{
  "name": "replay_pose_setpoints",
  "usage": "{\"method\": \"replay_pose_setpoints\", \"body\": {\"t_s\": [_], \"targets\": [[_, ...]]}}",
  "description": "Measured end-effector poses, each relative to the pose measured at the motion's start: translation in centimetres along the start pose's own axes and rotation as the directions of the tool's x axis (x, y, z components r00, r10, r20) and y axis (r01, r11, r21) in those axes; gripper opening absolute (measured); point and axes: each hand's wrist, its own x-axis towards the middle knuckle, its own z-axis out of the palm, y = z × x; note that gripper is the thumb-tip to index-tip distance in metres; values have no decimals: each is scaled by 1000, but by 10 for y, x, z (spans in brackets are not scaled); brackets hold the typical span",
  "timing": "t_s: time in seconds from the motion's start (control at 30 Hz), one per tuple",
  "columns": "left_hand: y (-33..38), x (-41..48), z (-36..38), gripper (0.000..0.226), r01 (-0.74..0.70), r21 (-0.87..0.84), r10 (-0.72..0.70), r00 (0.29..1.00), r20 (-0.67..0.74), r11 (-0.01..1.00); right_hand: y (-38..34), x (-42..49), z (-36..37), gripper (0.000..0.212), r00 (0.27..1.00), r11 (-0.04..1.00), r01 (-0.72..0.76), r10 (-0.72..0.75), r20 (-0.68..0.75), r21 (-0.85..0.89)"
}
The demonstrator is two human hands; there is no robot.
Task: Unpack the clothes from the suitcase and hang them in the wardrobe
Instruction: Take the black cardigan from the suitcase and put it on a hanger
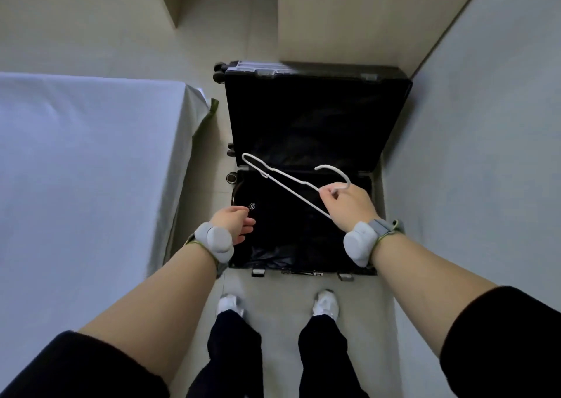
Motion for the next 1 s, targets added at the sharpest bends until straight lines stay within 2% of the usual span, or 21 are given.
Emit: {"method": "replay_pose_setpoints", "body": {"t_s": [0.23,0.47,0.67,0.77,0.83,0.93,0.97,1.0], "targets": [[-36,163,31,28,92,75,-90,996,-31,993,54,118,80,39,999,999,-47,46,11,28],[-126,320,48,42,202,203,-188,978,-87,958,116,191,171,32,993,982,-115,116,2,153],[-185,425,72,47,333,130,-323,942,-93,934,165,234,242,19,986,948,-162,167,6,275],[-190,454,88,60,314,144,-293,944,-155,938,185,254,272,21,987,949,-161,160,26,272],[-187,459,94,71,317,251,-264,938,-224,915,189,260,280,21,988,951,-156,153,31,268],[-187,470,100,74,322,456,-260,946,-195,830,200,270,295,21,988,953,-152,147,39,261],[-187,476,103,72,341,563,-304,939,-161,753,203,272,299,21,988,953,-151,146,40,263],[-189,478,102,67,377,559,-352,923,-157,739,205,273,302,21,989,953,-151,145,41,263]]}}
